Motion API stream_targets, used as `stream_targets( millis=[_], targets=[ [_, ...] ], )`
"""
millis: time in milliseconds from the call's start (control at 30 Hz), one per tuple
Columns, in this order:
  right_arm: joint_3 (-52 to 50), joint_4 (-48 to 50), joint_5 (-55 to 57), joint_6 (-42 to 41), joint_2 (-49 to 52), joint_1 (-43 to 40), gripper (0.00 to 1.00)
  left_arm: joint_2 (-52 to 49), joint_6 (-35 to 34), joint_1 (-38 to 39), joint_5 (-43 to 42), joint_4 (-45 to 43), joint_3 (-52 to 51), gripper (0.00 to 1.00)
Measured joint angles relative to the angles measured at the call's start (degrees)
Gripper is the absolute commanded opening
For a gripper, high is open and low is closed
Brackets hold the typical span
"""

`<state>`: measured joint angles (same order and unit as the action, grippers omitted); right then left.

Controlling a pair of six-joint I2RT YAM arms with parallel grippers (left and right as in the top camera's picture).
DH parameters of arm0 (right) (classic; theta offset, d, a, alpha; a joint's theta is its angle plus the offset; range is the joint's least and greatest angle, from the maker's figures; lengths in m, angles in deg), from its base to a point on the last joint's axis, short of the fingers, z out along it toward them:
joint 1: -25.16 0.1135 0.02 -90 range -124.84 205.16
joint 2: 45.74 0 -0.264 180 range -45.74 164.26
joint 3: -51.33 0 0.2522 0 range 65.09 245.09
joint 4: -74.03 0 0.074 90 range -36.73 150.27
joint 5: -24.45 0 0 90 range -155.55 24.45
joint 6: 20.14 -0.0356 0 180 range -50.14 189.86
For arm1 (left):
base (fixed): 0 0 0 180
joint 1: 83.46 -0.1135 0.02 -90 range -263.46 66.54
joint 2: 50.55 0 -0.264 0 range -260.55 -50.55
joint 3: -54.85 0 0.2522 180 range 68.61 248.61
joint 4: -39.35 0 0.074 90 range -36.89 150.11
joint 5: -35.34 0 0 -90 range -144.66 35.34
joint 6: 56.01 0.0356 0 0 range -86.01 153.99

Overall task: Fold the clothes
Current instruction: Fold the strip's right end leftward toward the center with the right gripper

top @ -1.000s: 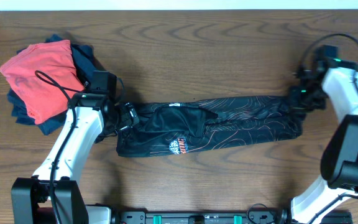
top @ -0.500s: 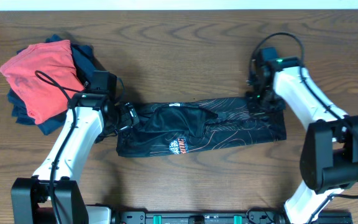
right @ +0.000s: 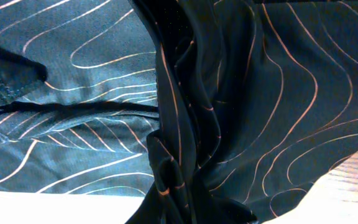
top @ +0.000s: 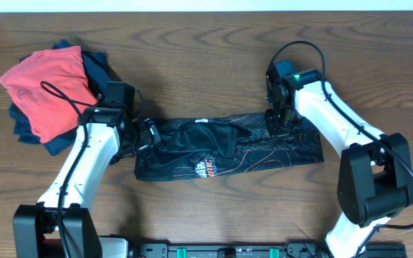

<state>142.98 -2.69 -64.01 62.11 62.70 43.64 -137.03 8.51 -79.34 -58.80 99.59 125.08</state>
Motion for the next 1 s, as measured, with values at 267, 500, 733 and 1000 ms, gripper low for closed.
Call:
stream_targets(
  millis=[267,500,733,1000],
  targets=[
    [0.0,-0.1,-1.1,-1.1,0.0,0.2,0.36,0.0,0.0,0.0,0.0,0.0,0.0,0.98],
    [0.0,-0.1,-2.8,-1.0,0.0,0.3,0.43,0.0,0.0,0.0,0.0,0.0,0.0,0.98],
    [0.0,-0.1,-2.3,-2.1,0.0,0.3,0.38,0.0,0.0,0.0,0.0,0.3,0.0,0.98],
    [0.0,-0.1,7.5,-11.0,-2.8,0.3,0.53,0.0,0.0,0.0,0.0,0.7,0.0,0.98]
  ],
)
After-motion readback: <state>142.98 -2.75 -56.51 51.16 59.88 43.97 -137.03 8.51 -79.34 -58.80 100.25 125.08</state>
